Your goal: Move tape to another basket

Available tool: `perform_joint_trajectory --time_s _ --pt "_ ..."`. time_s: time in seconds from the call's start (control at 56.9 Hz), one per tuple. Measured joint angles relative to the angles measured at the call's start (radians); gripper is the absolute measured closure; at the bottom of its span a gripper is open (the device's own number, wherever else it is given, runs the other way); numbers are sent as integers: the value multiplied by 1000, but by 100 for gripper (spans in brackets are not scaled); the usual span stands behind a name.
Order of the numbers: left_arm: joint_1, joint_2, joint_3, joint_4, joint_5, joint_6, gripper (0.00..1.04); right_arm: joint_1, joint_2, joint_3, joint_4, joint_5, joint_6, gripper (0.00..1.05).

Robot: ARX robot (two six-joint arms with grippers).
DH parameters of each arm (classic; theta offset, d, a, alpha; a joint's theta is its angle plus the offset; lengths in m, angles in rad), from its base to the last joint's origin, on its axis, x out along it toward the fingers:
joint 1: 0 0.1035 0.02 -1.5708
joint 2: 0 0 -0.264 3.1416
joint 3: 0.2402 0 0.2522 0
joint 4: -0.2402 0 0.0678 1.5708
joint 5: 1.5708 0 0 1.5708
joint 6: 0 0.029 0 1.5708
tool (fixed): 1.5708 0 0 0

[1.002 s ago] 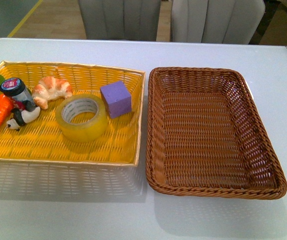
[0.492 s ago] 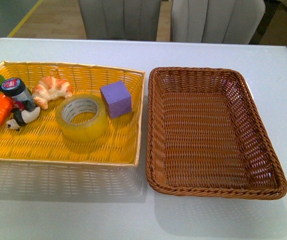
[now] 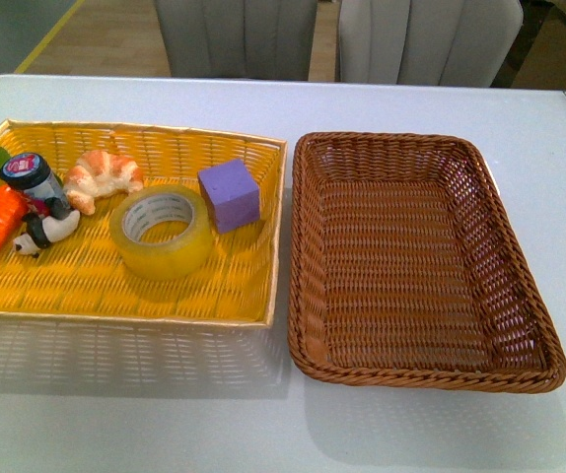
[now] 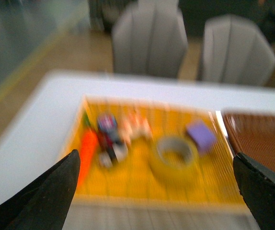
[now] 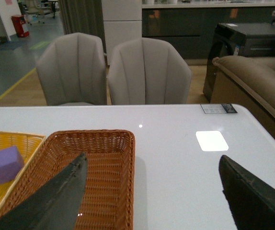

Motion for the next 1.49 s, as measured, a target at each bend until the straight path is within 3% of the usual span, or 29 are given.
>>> perform_joint_trajectory --time_s 0.053,0.106,0.299,0.404,0.598,1.038,1.495 --pt "-18 174 85 -126 8 -73 9 0 -1 0 0 0 0 7" --pt "-40 301 122 -106 -7 -111 9 0 -1 0 0 0 0 9" --pt "-69 736 227 245 -63 -153 9 0 -1 0 0 0 0 9" --pt "-87 1144 352 513 -126 -168 9 0 -1 0 0 0 0 9" --pt "-128 1532 497 624 -174 -192 9 0 -1 0 0 0 0 9" --pt "-164 1916 738 642 -205 -228 9 0 -1 0 0 0 0 9" --pt "-175 2079 882 623 -201 -251 9 0 -1 0 0 0 0 9"
